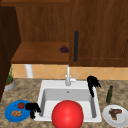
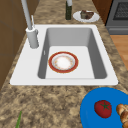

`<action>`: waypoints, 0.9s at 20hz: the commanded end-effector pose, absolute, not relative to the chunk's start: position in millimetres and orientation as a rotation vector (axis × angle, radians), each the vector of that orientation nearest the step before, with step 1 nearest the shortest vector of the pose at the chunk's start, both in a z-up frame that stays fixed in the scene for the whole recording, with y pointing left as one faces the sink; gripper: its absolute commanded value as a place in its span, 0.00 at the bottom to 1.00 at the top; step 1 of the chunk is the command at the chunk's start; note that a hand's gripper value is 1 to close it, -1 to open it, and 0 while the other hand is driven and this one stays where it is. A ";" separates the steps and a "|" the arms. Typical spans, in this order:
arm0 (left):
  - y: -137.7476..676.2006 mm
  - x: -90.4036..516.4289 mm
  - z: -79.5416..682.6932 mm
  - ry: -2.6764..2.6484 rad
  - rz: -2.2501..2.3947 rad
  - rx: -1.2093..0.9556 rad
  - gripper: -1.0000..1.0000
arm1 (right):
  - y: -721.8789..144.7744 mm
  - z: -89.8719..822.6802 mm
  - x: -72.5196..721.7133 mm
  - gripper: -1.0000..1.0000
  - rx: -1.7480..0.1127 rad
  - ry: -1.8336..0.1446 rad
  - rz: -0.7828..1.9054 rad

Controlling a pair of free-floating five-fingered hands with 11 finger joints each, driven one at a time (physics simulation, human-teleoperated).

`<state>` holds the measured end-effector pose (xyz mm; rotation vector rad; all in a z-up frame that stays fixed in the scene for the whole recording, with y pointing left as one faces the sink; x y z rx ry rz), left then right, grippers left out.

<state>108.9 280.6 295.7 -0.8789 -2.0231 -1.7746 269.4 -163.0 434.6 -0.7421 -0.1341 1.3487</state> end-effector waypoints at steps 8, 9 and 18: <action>280.6 108.9 295.7 -2.023 -1.775 -0.879 0.50 | -208.1 403.1 262.3 0.00 -0.695 -0.259 1.406; 280.6 108.9 295.7 -2.023 -1.775 -0.879 0.50 | -212.8 400.5 261.8 0.00 -0.690 -0.269 1.408; 280.6 108.9 295.7 -2.023 -1.775 -0.879 0.50 | -259.2 371.0 255.8 0.00 -0.635 -0.335 1.421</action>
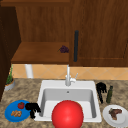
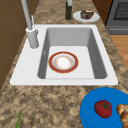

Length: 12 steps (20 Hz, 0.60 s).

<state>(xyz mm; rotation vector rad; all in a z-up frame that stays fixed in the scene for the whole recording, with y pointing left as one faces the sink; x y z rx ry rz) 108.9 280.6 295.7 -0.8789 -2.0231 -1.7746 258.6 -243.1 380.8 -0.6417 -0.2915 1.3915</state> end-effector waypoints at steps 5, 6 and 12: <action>280.6 108.9 295.7 -2.023 -1.775 -0.879 0.50 | -288.9 351.1 251.3 0.00 -0.597 -0.367 1.421; 280.6 108.9 295.7 -2.023 -1.775 -0.879 0.50 | -294.8 347.4 250.4 0.00 -0.589 -0.371 1.422; 280.6 108.9 295.7 -2.023 -1.775 -0.879 0.50 | -330.2 327.2 245.8 0.00 -0.553 -0.393 1.427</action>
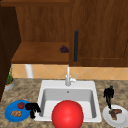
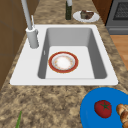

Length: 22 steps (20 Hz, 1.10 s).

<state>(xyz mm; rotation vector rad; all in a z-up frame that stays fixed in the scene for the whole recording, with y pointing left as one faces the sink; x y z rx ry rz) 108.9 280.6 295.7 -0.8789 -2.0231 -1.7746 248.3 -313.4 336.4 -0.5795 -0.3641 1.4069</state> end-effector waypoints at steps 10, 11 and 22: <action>280.6 108.9 295.7 -2.023 -1.775 -0.879 0.50 | -380.0 292.9 246.1 0.00 -0.535 -0.412 1.452; 280.6 108.9 295.7 -2.023 -1.775 -0.879 0.50 | -384.4 289.7 246.5 0.00 -0.535 -0.414 1.456; 280.6 108.9 295.7 -2.023 -1.775 -0.879 0.50 | -408.6 229.1 264.4 0.00 -0.533 -0.445 1.512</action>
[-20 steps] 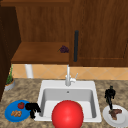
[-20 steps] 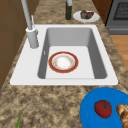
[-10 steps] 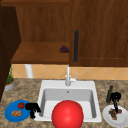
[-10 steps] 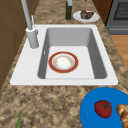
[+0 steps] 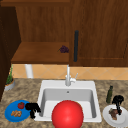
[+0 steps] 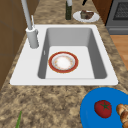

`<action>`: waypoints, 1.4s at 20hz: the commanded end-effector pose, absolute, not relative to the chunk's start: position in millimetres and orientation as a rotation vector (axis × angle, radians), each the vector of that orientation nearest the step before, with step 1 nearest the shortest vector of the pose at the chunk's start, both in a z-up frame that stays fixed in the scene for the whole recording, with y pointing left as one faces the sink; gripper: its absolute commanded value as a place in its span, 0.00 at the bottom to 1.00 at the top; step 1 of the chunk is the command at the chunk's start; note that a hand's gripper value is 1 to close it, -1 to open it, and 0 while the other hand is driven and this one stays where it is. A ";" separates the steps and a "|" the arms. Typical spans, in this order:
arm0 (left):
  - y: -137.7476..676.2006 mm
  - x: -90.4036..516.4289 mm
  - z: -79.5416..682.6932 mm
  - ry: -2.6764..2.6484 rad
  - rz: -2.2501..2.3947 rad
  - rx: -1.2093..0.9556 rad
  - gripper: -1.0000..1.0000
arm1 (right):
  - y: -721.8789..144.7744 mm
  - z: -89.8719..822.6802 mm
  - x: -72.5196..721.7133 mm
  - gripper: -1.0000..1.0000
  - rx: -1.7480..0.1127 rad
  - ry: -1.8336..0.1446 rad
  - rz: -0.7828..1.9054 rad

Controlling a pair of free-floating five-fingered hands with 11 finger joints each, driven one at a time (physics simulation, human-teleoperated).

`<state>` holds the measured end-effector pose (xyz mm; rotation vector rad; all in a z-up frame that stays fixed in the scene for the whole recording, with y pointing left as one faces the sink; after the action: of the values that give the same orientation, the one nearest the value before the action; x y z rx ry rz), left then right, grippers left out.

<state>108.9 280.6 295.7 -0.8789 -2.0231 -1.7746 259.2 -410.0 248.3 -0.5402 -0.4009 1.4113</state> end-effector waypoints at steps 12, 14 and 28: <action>280.6 108.9 295.7 -2.023 -1.775 -0.879 0.50 | -433.2 142.7 275.9 0.00 -0.491 -0.545 1.541; 280.6 108.9 295.7 -2.023 -1.775 -0.879 0.50 | -438.4 138.2 280.5 0.00 -0.528 -0.598 1.535; 280.6 108.9 295.7 -2.023 -1.775 -0.879 0.50 | -460.1 95.6 291.6 1.00 -0.481 -0.806 1.555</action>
<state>108.9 280.6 295.7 -0.8789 -2.0231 -1.7746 290.6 -461.0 118.0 -0.5260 -0.8356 1.4581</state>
